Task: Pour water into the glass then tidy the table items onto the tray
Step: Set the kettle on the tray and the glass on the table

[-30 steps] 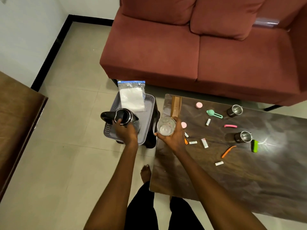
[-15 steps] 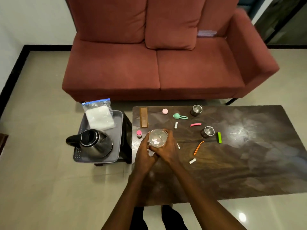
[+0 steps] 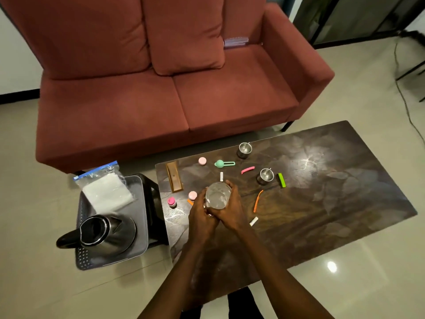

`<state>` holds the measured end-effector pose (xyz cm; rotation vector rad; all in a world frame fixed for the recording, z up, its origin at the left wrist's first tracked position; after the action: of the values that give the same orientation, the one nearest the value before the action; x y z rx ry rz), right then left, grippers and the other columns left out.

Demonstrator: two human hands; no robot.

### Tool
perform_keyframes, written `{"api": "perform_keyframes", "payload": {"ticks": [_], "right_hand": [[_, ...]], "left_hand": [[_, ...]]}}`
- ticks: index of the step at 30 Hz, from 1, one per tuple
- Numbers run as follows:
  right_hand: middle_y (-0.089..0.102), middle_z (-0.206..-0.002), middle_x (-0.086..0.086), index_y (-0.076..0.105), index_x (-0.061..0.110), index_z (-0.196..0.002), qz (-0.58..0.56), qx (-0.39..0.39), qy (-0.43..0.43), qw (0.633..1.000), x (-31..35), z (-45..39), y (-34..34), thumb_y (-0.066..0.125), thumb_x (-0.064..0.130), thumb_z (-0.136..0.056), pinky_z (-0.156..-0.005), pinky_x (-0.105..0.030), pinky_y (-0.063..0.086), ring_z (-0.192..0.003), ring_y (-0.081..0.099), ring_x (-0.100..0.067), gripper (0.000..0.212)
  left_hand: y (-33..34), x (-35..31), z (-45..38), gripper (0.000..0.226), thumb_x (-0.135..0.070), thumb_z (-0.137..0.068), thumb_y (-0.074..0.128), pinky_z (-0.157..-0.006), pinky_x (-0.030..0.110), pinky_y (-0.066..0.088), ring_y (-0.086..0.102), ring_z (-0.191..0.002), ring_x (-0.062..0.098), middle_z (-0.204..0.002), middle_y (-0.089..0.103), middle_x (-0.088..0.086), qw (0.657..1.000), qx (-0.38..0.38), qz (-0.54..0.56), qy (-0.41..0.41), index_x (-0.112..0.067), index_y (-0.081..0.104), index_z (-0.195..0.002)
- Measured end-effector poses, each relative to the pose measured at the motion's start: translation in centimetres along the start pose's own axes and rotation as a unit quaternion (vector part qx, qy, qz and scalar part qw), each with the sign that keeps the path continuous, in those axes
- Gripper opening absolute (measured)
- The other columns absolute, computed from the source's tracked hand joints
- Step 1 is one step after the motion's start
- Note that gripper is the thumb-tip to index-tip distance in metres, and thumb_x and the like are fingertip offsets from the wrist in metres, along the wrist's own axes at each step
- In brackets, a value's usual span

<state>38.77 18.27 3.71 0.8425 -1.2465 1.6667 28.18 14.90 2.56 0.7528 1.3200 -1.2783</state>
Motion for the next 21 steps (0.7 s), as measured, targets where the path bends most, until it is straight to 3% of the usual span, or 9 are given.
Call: {"api": "perform_keyframes", "payload": {"ticks": [3, 6, 8, 10, 13, 15, 18, 21], "right_hand": [[0.059, -0.117, 0.016, 0.044, 0.041, -0.119, 0.014, 0.007, -0.012, 1.000, -0.9, -1.3, -0.7, 0.093, 0.014, -0.058, -0.092, -0.009, 0.045, -0.110, 0.058, 0.004, 0.082], [0.061, -0.123, 0.003, 0.050, 0.022, -0.127, 0.005, 0.028, -0.013, 1.000, -1.9, -2.7, -1.1, 0.093, 0.013, -0.059, -0.098, -0.025, 0.049, -0.114, 0.060, -0.009, 0.081], [0.061, -0.125, -0.002, 0.049, 0.012, -0.130, -0.002, 0.052, -0.003, 0.999, -2.4, -3.8, -1.3, 0.093, 0.012, -0.059, -0.101, -0.031, 0.049, -0.117, 0.060, -0.015, 0.083], [0.062, -0.124, -0.002, 0.050, 0.013, -0.129, -0.004, 0.071, -0.003, 0.997, -2.9, -4.7, -1.6, 0.093, 0.015, -0.062, -0.100, -0.030, 0.050, -0.115, 0.061, -0.014, 0.080], [0.064, -0.121, 0.004, 0.051, 0.020, -0.129, -0.022, 0.093, 0.020, 0.995, -3.7, -6.2, -1.9, 0.086, 0.020, -0.073, -0.098, -0.025, 0.051, -0.111, 0.062, -0.008, 0.066], [0.063, -0.125, 0.003, 0.049, 0.022, -0.134, -0.025, 0.107, 0.050, 0.993, -4.1, -7.3, -1.9, 0.077, 0.023, -0.083, -0.099, -0.027, 0.050, -0.114, 0.061, -0.012, 0.058], [0.061, -0.131, -0.002, 0.049, 0.020, -0.138, -0.029, 0.119, 0.078, 0.989, -4.9, -9.3, -1.7, 0.065, 0.020, -0.093, -0.102, -0.028, 0.045, -0.121, 0.058, -0.018, 0.048], [0.055, -0.141, -0.007, 0.045, 0.016, -0.145, -0.021, 0.136, 0.107, 0.985, -5.6, -11.3, -1.2, 0.053, 0.018, -0.100, -0.105, -0.029, 0.042, -0.128, 0.053, -0.022, 0.045]], "left_hand": [[1.1, 0.1, -0.8, 0.060, -0.010, -0.080, 0.076, -0.099, 0.037, 0.051, 0.059, -0.116, 0.007, -0.124, 0.061, -0.013, 1.000, -0.004, 0.011, 0.001, -0.035, 0.049, -0.128], [2.0, 0.1, -1.7, 0.061, -0.010, -0.079, 0.076, -0.098, 0.032, 0.050, 0.059, -0.116, 0.013, -0.121, 0.059, -0.014, 1.000, -0.007, 0.010, -0.002, -0.038, 0.047, -0.124], [2.8, 0.2, -2.3, 0.057, -0.021, -0.075, 0.074, -0.098, 0.031, 0.050, 0.060, -0.114, 0.012, -0.121, 0.061, -0.013, 1.000, -0.010, 0.015, -0.016, -0.037, 0.048, -0.123], [3.4, 0.8, -2.8, 0.061, -0.032, -0.073, 0.072, -0.101, 0.038, 0.050, 0.059, -0.116, 0.015, -0.126, 0.062, -0.005, 0.999, -0.011, 0.019, -0.040, -0.027, 0.051, -0.130], [4.3, 2.6, -4.1, 0.068, -0.024, -0.075, 0.079, -0.102, 0.041, 0.050, 0.059, -0.119, 0.016, -0.130, 0.060, -0.001, 0.999, -0.007, 0.018, -0.046, -0.017, 0.049, -0.135], [4.6, 3.7, -5.0, 0.069, -0.016, -0.077, 0.081, -0.099, 0.035, 0.051, 0.059, -0.119, 0.012, -0.131, 0.060, -0.003, 0.999, -0.002, 0.011, -0.046, -0.016, 0.048, -0.136], [5.0, 4.9, -6.2, 0.063, -0.020, -0.077, 0.082, -0.087, 0.013, 0.048, 0.061, -0.111, 0.000, -0.122, 0.064, -0.018, 0.999, -0.012, 0.002, -0.046, -0.028, 0.051, -0.131], [5.4, 5.8, -7.5, 0.063, -0.025, -0.076, 0.082, -0.084, 0.007, 0.046, 0.061, -0.110, -0.001, -0.119, 0.064, -0.020, 0.998, -0.023, 0.011, -0.049, -0.030, 0.050, -0.130]]}}
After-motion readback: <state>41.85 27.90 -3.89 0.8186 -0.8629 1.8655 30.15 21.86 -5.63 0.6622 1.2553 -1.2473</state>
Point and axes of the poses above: each hand's wrist, its own z-axis away from the middle knuckle, its own y-axis out of the palm, x = y × z, the point moved 2 cm from there along -z, towards the middle knuckle
